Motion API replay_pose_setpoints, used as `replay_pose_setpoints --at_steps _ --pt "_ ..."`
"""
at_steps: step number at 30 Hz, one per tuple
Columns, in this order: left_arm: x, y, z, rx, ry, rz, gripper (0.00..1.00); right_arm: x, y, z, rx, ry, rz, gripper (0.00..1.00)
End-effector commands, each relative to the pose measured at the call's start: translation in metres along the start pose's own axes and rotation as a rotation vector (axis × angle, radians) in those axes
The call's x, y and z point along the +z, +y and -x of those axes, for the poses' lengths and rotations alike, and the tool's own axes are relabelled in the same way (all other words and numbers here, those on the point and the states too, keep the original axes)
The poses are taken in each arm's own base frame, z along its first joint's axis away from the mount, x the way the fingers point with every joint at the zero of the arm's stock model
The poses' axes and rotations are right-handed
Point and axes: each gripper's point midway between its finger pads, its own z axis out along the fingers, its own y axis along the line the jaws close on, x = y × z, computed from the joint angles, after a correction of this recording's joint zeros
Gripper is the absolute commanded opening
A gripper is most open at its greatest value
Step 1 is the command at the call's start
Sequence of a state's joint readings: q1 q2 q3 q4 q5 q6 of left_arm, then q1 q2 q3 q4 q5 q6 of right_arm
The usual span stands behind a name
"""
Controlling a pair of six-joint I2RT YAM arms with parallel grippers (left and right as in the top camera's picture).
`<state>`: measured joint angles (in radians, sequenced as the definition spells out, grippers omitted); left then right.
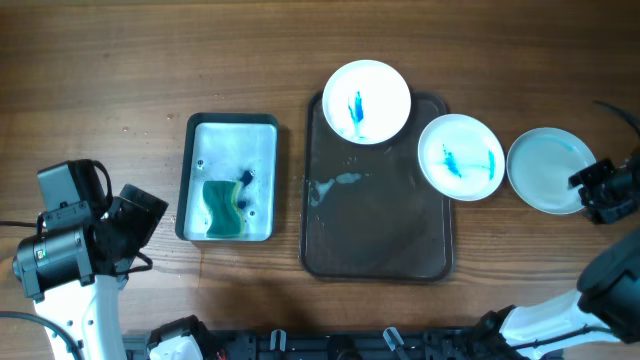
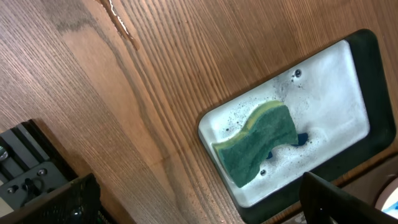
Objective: Clean dirty plates on tray and stack at the side
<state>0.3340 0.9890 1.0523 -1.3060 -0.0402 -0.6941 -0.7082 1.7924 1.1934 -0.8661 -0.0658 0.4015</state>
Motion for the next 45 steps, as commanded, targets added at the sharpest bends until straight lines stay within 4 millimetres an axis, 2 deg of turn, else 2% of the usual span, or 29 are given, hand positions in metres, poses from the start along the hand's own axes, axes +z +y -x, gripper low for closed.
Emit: replay_pose_setpoints --at_steps 1,4,7,12,15,19,21,24,29,34,36,38,40,42,45 --pt "-0.004 0.000 0.004 -0.017 -0.019 -0.008 1.00 -0.055 0.087 -0.031 -0.261 0.007 0.404 0.55" --pt "-0.004 0.000 0.004 -0.017 -0.019 -0.008 1.00 -0.067 0.117 -0.051 -0.482 -0.035 0.441 0.54" --pt "-0.004 0.000 0.004 -0.017 -0.019 -0.008 1.00 -0.065 0.152 -0.068 -0.750 -0.101 0.455 0.54" --pt "-0.004 0.000 0.004 -0.017 -0.019 -0.008 1.00 -0.051 0.201 -0.065 -1.022 -0.308 0.357 0.57" --pt "-0.004 0.000 0.004 -0.017 -0.019 -0.008 1.00 -0.039 0.219 -0.068 -1.184 -0.365 0.328 0.68" --pt "-0.004 0.000 0.004 -0.017 -0.019 -0.008 1.00 -0.012 0.217 -0.063 -1.281 -0.360 0.239 0.68" --pt "-0.004 0.000 0.004 -0.017 -0.019 -0.007 1.00 0.003 0.211 -0.059 -1.288 -0.341 0.196 0.62" --pt "-0.004 0.000 0.004 -0.017 -0.019 -0.008 1.00 0.018 0.208 -0.063 -1.316 -0.301 0.192 0.51" --pt "-0.004 0.000 0.004 -0.017 -0.019 -0.008 1.00 0.029 0.203 -0.073 -1.318 -0.239 0.208 0.48" --pt "-0.004 0.000 0.004 -0.017 -0.019 -0.008 1.00 0.054 0.188 -0.086 -1.318 -0.140 0.185 0.47" --pt "-0.004 0.000 0.004 -0.017 -0.019 -0.008 1.00 0.059 0.186 -0.089 -1.317 -0.117 0.191 0.37" --pt "-0.004 0.000 0.004 -0.017 -0.019 -0.008 1.00 0.058 0.187 -0.093 -1.304 -0.102 0.211 0.19" --pt "-0.004 0.000 0.004 -0.017 -0.019 -0.008 1.00 0.056 0.187 -0.094 -1.257 -0.093 0.216 0.08" --pt "-0.004 0.000 0.004 -0.017 -0.019 -0.008 1.00 0.054 0.183 -0.097 -1.248 -0.072 0.210 0.04" --pt "-0.004 0.000 0.004 -0.017 -0.019 -0.008 1.00 0.050 0.178 -0.103 -1.227 -0.039 0.213 0.04"
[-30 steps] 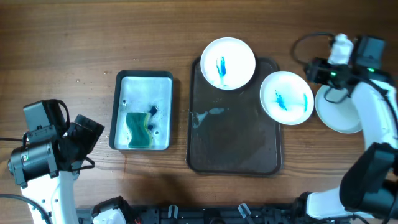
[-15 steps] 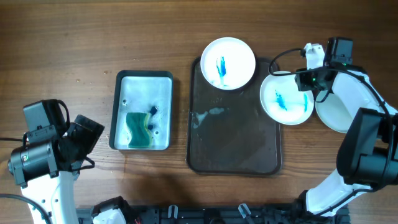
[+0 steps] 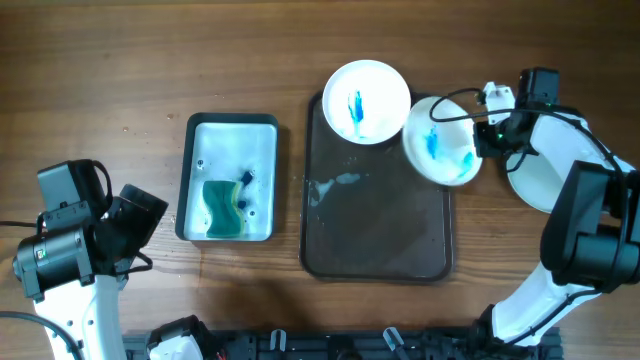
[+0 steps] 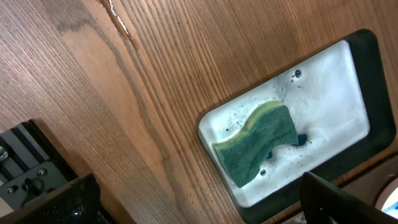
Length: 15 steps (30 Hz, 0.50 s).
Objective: Clean dirty plates on tray and stack at the side
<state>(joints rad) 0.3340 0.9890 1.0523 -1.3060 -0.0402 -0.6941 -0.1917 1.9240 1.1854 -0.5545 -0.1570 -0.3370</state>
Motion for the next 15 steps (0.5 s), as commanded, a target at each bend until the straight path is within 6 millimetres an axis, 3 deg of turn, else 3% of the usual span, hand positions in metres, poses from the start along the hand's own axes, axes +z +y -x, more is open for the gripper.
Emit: replay_pose_setpoints --at_steps 1,6,12,15 --pt "-0.004 0.000 0.004 -0.017 -0.019 -0.008 1.00 0.001 0.014 -0.013 0.053 0.042 0.065 0.05" --pt "-0.004 0.000 0.004 -0.017 -0.019 -0.008 1.00 -0.010 0.040 -0.010 0.104 0.023 0.203 0.04" --pt "-0.004 0.000 0.004 -0.017 -0.019 -0.008 1.00 -0.016 0.051 -0.024 0.240 0.092 0.246 0.04" --pt "-0.004 0.000 0.003 -0.016 -0.019 -0.007 1.00 -0.029 0.071 -0.023 0.247 0.091 0.339 0.05"
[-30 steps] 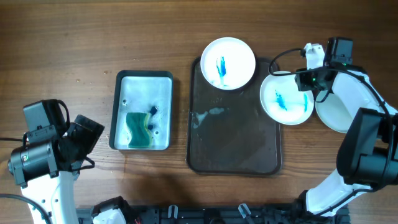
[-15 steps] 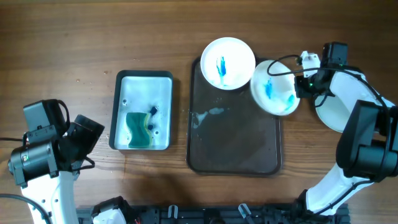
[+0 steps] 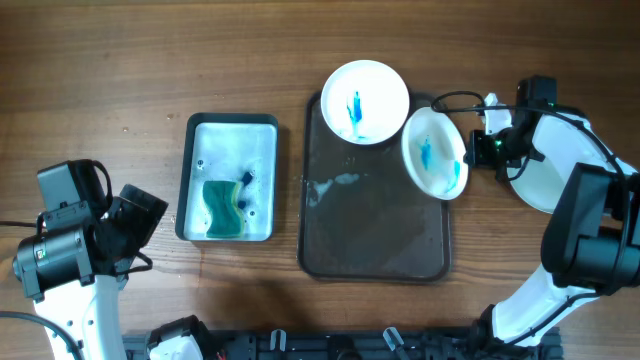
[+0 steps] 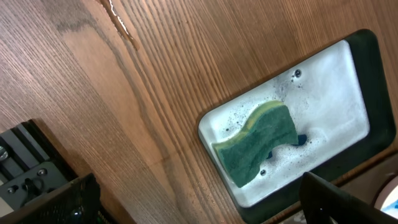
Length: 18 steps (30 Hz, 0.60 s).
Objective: Clean dirty plates on tray and stack at the side
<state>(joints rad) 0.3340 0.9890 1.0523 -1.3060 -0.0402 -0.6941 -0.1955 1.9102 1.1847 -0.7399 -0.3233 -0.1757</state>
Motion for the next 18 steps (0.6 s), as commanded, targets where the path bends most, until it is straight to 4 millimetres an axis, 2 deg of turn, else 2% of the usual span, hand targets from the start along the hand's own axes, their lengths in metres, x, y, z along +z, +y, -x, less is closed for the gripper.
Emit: replay_pose_setpoints --at_steps 1,2,7,12,13,15,18 --pt "-0.004 0.000 0.004 -0.017 -0.019 -0.008 1.00 -0.016 0.042 -0.005 0.031 -0.008 0.153 0.04" --pt "-0.004 0.000 0.004 -0.017 -0.019 -0.008 1.00 -0.018 0.046 -0.007 0.044 -0.001 0.153 0.04" --pt "-0.004 0.000 0.004 -0.017 -0.019 -0.008 1.00 -0.032 0.093 -0.032 -0.009 0.083 0.101 0.04" --pt "-0.004 0.000 0.004 -0.017 -0.019 -0.008 1.00 -0.030 0.124 -0.057 0.000 0.161 0.009 0.06" --pt "-0.004 0.000 0.004 -0.017 -0.019 -0.008 1.00 -0.029 0.127 -0.063 0.039 0.182 -0.030 0.17" --pt "-0.004 0.000 0.004 -0.017 -0.019 -0.008 1.00 -0.027 0.136 -0.073 0.119 0.209 -0.056 0.23" --pt "-0.004 0.000 0.004 -0.017 -0.019 -0.008 1.00 -0.024 0.141 -0.073 0.123 0.200 -0.072 0.30"
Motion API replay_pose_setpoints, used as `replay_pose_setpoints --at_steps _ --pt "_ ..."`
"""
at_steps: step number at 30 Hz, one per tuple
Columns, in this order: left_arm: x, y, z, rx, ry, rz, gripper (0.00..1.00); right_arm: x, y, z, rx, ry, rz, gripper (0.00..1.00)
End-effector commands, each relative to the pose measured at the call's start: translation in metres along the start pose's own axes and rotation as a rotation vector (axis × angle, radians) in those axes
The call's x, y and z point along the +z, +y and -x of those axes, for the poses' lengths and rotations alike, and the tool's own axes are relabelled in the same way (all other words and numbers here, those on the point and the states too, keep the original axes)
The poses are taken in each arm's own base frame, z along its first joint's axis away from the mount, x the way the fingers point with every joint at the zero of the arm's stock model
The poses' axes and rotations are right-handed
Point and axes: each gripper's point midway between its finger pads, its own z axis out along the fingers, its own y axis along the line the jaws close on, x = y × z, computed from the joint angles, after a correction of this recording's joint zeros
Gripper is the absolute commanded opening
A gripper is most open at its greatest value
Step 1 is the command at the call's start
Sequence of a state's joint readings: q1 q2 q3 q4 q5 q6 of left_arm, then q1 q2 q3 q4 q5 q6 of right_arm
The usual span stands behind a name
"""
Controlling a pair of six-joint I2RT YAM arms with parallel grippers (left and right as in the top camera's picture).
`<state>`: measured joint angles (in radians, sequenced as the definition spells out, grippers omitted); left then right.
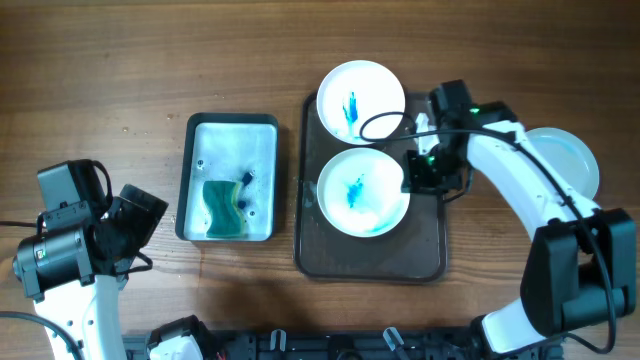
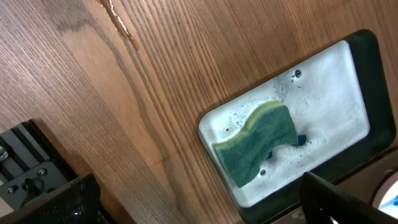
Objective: Clean dirty plates on tray and stack at the side
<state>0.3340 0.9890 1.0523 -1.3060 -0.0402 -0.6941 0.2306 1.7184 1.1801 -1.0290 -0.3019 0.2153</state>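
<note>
Two white plates carry blue smears. One plate (image 1: 361, 103) lies across the far rim of the dark tray (image 1: 420, 245). The other dirty plate (image 1: 362, 192) lies flat in the tray's middle, with my right gripper (image 1: 412, 172) shut on its right rim. A clean white plate (image 1: 570, 160) rests on the table to the right, partly under my right arm. My left gripper (image 1: 135, 225) hangs open at the lower left, away from everything. In the left wrist view its dark fingers (image 2: 336, 199) stand wide apart above bare wood.
A dark basin (image 1: 196, 180) of soapy water stands left of the tray, with a green and yellow sponge (image 1: 227, 207) in it, also seen as the sponge (image 2: 258, 143) in the left wrist view. Bare wood lies between the basin and the tray.
The dirty plate was tipped up on edge over the tray's right side. It now lies flat in the tray's middle, and my right gripper has moved left with it. The left arm is unchanged.
My right gripper was first at the far right by the clean plate, with the second dirty plate lying across the tray's right rim. Then it held that plate's right rim, lifted. Then the plate stood steeply tilted. Now it lies flat in mid-tray.
</note>
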Motion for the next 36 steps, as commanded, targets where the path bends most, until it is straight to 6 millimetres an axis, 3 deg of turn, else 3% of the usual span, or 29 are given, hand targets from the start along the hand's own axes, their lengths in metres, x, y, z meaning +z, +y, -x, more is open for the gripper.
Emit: replay_pose_setpoints --at_steps 1,3,8,11,14,21,23,25,31,36 --pt "-0.004 0.000 0.004 -0.017 -0.019 -0.008 1.00 -0.001 -0.004 0.005 0.105 -0.044 -0.055 0.32" --pt "-0.004 0.000 0.004 -0.017 -0.019 -0.008 1.00 -0.002 -0.001 0.020 0.014 -0.104 -0.042 0.33" --pt "-0.004 0.000 0.004 -0.017 -0.019 -0.008 1.00 -0.007 0.009 0.061 -0.468 -0.258 -0.063 0.35" --pt "-0.004 -0.002 0.005 -0.018 -0.026 -0.015 1.00 -0.005 0.011 0.071 -0.578 -0.293 -0.077 0.45" --pt "-0.004 -0.003 0.007 -0.017 -0.032 -0.020 1.00 0.007 0.007 0.075 -0.593 -0.276 -0.087 0.48" --pt "-0.004 -0.009 0.007 -0.018 -0.026 -0.047 1.00 0.062 -0.008 0.061 -0.548 -0.107 -0.048 0.40" --pt "-0.005 -0.014 -0.002 -0.016 0.024 -0.082 1.00 0.068 -0.010 0.058 -0.526 -0.085 -0.043 0.25" --pt "-0.006 -0.022 -0.010 -0.013 0.065 -0.125 1.00 0.069 -0.010 0.059 -0.471 -0.087 -0.044 0.06" --pt "-0.006 -0.025 -0.013 0.060 0.078 -0.148 1.00 0.055 -0.013 0.060 -0.155 -0.120 -0.063 0.04" --pt "-0.008 -0.031 -0.018 0.160 0.098 -0.185 0.99 0.036 -0.030 0.031 0.292 -0.080 -0.154 0.04"
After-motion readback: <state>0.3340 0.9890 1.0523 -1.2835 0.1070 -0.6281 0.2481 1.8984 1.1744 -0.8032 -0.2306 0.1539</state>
